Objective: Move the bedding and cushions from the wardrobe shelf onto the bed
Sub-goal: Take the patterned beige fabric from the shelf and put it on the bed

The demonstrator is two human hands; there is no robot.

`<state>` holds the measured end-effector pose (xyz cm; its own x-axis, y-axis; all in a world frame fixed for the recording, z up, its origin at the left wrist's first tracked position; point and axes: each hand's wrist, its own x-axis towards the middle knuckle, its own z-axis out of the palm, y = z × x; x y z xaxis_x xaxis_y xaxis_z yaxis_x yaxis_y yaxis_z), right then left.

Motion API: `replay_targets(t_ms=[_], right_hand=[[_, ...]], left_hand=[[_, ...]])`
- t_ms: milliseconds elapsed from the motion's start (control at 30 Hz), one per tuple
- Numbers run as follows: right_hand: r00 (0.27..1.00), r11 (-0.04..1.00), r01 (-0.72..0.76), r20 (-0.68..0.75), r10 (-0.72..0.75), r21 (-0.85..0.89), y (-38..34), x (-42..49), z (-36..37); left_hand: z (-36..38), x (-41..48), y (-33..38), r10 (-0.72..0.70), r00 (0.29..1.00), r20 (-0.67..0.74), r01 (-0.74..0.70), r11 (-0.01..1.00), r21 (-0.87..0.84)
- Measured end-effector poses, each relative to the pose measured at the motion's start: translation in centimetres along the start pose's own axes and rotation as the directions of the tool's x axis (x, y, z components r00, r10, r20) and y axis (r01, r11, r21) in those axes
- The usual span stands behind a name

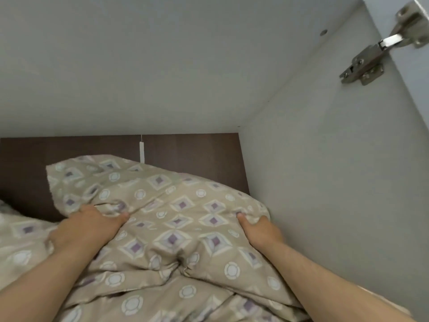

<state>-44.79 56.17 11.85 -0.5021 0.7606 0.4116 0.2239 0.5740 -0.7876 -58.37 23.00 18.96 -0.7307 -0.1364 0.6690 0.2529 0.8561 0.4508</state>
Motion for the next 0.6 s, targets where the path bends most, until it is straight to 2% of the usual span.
replay_targets(t_ms=[100, 233, 400, 600], right_hand=[[0.998, 0.999, 0.046, -0.039, -0.047, -0.012, 0.0, 0.6, 0.6], [0.973, 0.983, 0.182, -0.136, -0.186, -0.037, 0.1, 0.5, 1.0], [0.939, 0.963, 0.267, -0.212, -0.27, -0.042, 0.2, -0.4, 0.6], [0.854, 0.914, 0.405, -0.346, -0.388, -0.023, -1.6, -1.3, -2.5]], left_hand=[[0.9, -0.3, -0.2, 0.085, 0.993, -0.082, -0.085, 0.996, 0.002], [1.3, -0.9, -0.6, 0.168, 0.967, -0.191, -0.182, 0.982, -0.059], [0.2, -2.0, -0.9, 0.18, 0.951, -0.252, -0.231, 0.954, -0.189], [-3.8, -2.4, -0.4, 0.205, 0.9, -0.386, -0.311, 0.92, -0.236]])
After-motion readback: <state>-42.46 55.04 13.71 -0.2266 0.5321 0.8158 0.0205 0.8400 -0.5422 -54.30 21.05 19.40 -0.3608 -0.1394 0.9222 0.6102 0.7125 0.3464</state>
